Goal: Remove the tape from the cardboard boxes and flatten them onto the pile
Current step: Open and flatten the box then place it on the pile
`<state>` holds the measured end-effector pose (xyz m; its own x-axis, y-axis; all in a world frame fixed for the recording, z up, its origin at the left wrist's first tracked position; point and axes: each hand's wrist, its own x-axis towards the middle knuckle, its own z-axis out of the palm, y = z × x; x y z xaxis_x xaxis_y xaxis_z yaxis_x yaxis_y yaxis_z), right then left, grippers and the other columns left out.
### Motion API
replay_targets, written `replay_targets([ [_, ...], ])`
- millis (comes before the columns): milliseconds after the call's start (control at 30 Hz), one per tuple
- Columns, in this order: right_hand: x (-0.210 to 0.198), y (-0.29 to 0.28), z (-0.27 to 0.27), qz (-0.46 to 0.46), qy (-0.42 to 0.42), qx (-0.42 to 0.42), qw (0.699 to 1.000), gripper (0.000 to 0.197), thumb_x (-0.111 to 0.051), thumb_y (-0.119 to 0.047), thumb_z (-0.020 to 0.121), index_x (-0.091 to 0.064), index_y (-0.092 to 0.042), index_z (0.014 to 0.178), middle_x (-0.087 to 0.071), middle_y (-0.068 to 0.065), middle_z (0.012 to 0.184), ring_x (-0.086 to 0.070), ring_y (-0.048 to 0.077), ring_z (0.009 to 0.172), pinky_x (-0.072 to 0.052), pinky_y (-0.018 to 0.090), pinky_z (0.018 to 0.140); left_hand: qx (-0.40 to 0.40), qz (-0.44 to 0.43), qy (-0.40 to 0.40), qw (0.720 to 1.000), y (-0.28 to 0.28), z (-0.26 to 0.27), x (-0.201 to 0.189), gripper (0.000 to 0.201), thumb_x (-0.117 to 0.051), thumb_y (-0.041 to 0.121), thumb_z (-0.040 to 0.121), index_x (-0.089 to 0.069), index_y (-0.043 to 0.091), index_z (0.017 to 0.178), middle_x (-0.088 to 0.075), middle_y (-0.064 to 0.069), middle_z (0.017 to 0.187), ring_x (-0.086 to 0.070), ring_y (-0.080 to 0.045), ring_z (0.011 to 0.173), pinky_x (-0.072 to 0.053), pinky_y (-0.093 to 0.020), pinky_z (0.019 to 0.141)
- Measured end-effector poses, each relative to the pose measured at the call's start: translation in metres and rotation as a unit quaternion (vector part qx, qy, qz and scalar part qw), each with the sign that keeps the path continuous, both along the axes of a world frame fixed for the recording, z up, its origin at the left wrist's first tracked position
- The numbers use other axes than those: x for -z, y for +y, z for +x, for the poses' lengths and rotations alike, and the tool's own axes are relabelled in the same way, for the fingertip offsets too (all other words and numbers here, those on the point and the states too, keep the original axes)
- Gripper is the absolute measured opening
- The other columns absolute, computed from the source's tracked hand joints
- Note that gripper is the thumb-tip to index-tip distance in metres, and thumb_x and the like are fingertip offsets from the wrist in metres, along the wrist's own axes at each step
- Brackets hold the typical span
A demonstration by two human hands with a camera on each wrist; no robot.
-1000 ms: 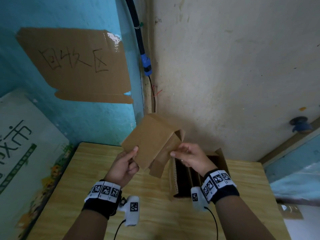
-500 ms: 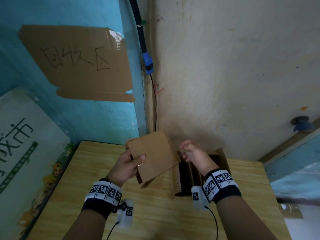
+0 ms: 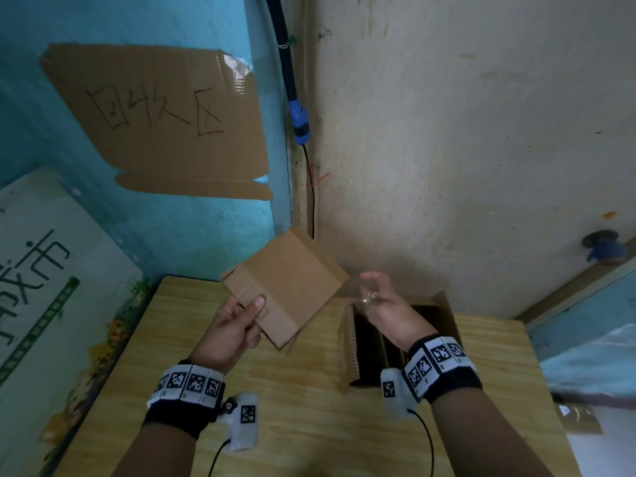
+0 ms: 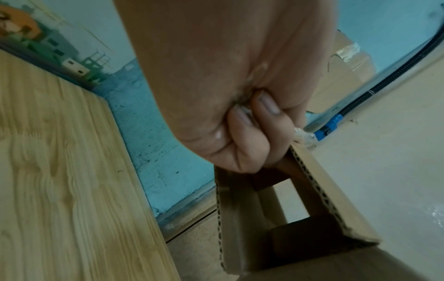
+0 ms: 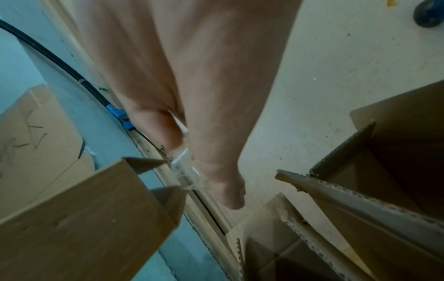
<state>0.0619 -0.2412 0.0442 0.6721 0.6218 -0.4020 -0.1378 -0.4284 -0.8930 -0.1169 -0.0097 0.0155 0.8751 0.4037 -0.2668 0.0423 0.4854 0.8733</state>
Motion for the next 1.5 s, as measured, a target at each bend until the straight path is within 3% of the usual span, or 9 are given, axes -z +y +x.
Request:
replay_targets([
  [167,0.006,0.007,-0.007,0.053,0.022,0.040,0.998,0.044,-0.059,0.005,0.098,-0.038,-0.017,0.128,-0.056,0.020,0.129,-0.066,0.029,0.116,-0.061,0.037,0.093,0.015,0.028,0.027,0.999,0.002,-0.005,0.004,0.073,-0.087,0.054,0.063,-0.058,0.029,0.126,-0.069,-0.012,0.120,-0.065,-0.036,0.103,-0.047,-0.036,0.076],
  [333,0.004,0.013,-0.009,-0.024,-0.129,0.052,0.990,0.035,-0.089,-0.025,0.076,-0.068,-0.008,0.099,-0.075,0.008,0.093,-0.071,0.019,0.082,-0.057,0.032,0.077,0.007,0.013,0.006,1.000,0.000,-0.011,-0.013,0.101,-0.091,0.059,0.046,-0.051,0.015,0.127,-0.059,0.008,0.052,-0.045,0.000,0.036,-0.032,-0.014,0.036],
  [500,0.013,0.016,-0.009,-0.025,-0.094,0.024,0.995,0.037,-0.095,-0.024,0.067,-0.071,0.002,0.075,-0.070,0.017,0.071,-0.061,0.017,0.065,-0.056,0.036,0.075,-0.019,-0.009,0.015,1.000,0.006,-0.017,-0.009,0.051,-0.061,0.027,0.089,-0.045,0.004,0.132,-0.049,0.009,0.050,-0.036,-0.001,0.033,-0.028,-0.015,0.034],
  [800,0.013,0.024,-0.016,-0.105,-0.049,-0.053,0.992,0.062,-0.093,-0.059,0.052,-0.044,-0.021,0.057,-0.038,-0.005,0.055,-0.039,0.010,0.051,-0.039,0.024,0.059,-0.034,0.007,0.026,0.999,0.019,-0.027,-0.003,0.024,-0.058,0.022,0.091,-0.057,0.015,0.113,-0.041,0.003,0.053,-0.025,-0.004,0.034,-0.018,-0.017,0.037],
  [933,0.011,0.028,-0.019,-0.152,-0.056,-0.078,0.984,0.069,-0.086,-0.077,0.040,-0.060,-0.024,0.075,-0.064,-0.007,0.086,-0.060,0.012,0.088,-0.052,0.033,0.083,-0.040,0.000,0.027,0.999,0.021,-0.033,-0.002,0.013,-0.057,0.020,0.093,-0.060,0.018,0.106,-0.041,0.003,0.052,-0.025,-0.004,0.034,-0.016,-0.019,0.039],
  [1033,0.003,0.030,-0.026,-0.142,-0.037,-0.094,0.985,0.075,-0.096,-0.035,0.061,-0.054,-0.036,0.123,-0.058,-0.004,0.127,-0.056,0.017,0.118,-0.053,0.036,0.095,-0.053,-0.018,0.030,0.998,0.023,-0.035,-0.001,0.017,-0.061,0.023,0.087,-0.059,0.016,0.103,-0.041,0.001,0.054,-0.026,-0.004,0.033,-0.014,-0.020,0.040],
  [1167,-0.006,0.035,-0.036,-0.078,-0.006,-0.066,0.995,0.072,-0.068,-0.003,0.088,-0.041,-0.038,0.144,-0.051,-0.008,0.132,-0.050,0.010,0.118,-0.046,0.029,0.091,-0.057,-0.046,0.020,0.997,0.025,-0.039,-0.001,0.005,-0.058,0.021,0.090,-0.059,0.019,0.093,-0.043,0.001,0.053,-0.026,-0.003,0.033,-0.012,-0.021,0.041],
  [1367,-0.009,0.044,-0.046,-0.012,0.052,0.005,0.999,0.037,-0.065,-0.024,0.095,-0.062,-0.028,0.131,-0.062,-0.005,0.126,-0.058,0.017,0.122,-0.043,0.042,0.112,-0.035,0.001,0.048,0.998,0.025,-0.042,0.001,0.015,-0.056,0.024,0.093,-0.061,0.011,0.098,-0.042,0.001,0.052,-0.028,-0.006,0.034,-0.012,-0.023,0.042],
  [1500,-0.004,0.045,-0.049,-0.006,0.055,-0.005,0.998,0.070,-0.074,-0.064,0.072,-0.066,-0.025,0.131,-0.068,0.000,0.126,-0.065,0.018,0.117,-0.052,0.048,0.106,-0.050,0.009,0.077,0.996,0.028,-0.044,0.001,0.018,-0.049,0.023,0.102,-0.060,0.009,0.104,-0.052,0.004,0.053,-0.034,-0.003,0.035,-0.022,-0.014,0.036],
])
